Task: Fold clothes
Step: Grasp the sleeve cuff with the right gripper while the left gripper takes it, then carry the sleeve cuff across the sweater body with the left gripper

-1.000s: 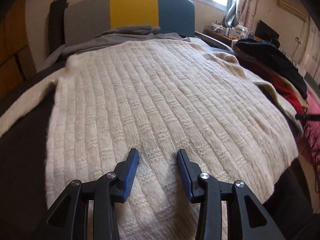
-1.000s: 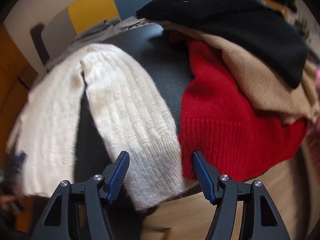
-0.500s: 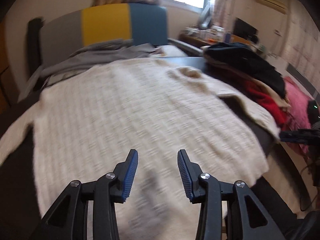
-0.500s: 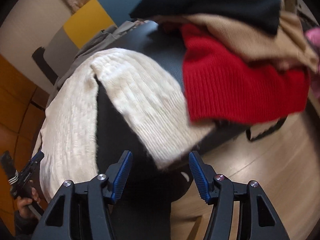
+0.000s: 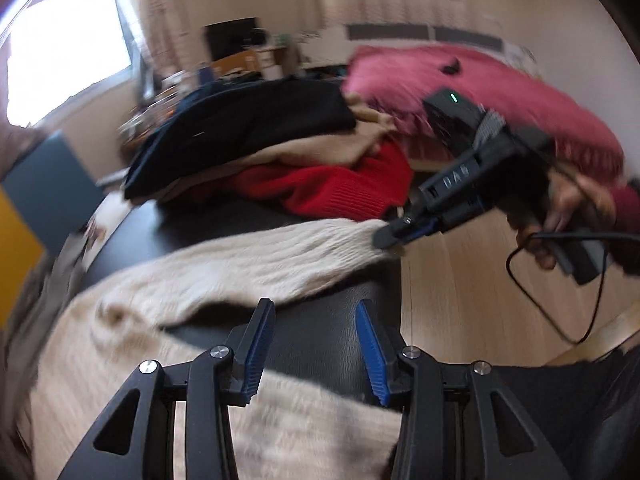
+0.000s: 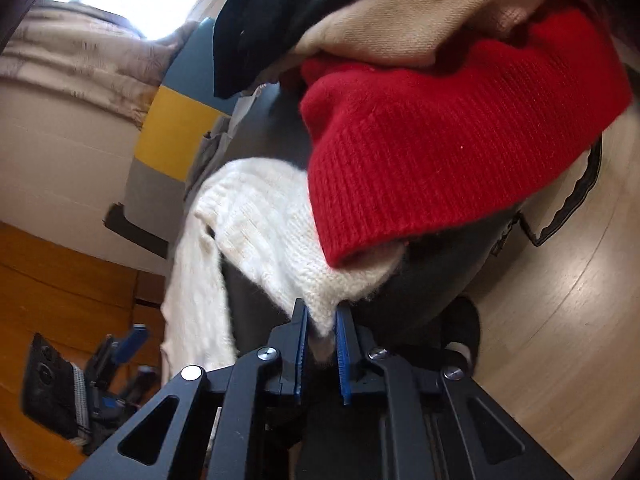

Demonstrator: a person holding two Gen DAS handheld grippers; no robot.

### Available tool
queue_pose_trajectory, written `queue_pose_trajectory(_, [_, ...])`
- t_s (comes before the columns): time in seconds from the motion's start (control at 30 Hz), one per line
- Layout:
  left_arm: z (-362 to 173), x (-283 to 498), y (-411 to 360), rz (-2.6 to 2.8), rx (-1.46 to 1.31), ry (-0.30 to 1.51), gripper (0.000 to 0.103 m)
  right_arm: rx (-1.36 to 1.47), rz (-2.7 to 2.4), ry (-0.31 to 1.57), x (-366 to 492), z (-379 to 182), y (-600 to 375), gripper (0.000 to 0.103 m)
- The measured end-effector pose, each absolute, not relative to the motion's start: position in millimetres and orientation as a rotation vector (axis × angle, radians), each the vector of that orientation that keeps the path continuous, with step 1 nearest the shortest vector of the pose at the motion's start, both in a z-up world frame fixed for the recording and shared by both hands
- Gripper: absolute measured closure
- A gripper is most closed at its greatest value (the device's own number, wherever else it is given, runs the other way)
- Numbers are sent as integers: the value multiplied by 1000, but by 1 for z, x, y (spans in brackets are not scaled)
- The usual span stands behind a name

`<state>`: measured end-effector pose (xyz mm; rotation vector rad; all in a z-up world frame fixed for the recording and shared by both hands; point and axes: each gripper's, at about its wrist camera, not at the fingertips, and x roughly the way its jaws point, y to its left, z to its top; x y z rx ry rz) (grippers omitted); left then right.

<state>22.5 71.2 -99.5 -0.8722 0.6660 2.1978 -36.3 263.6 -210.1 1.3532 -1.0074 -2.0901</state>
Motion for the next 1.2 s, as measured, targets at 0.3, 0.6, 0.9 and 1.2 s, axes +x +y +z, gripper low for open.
queue_pose_trajectory(0.3, [-134,-1,125,2012,-750,999,52,1269,-1922,-1136,-46,-204,263,89])
queue_pose_trajectory(0.6, [-162,-44,146,2023,-897,982,98,1261,-1884,-1151,-53,-206,262,89])
queue_pose_trajectory(0.9, [-114,-102,67,2289,-1113,255,98,1156,-1874,-1225,-46,-191,279,75])
queue_pose_trajectory(1.2, [-19,-174,-69,2477,-1030,-434,98,1220,-1912,-1033,-50,-171,228,52])
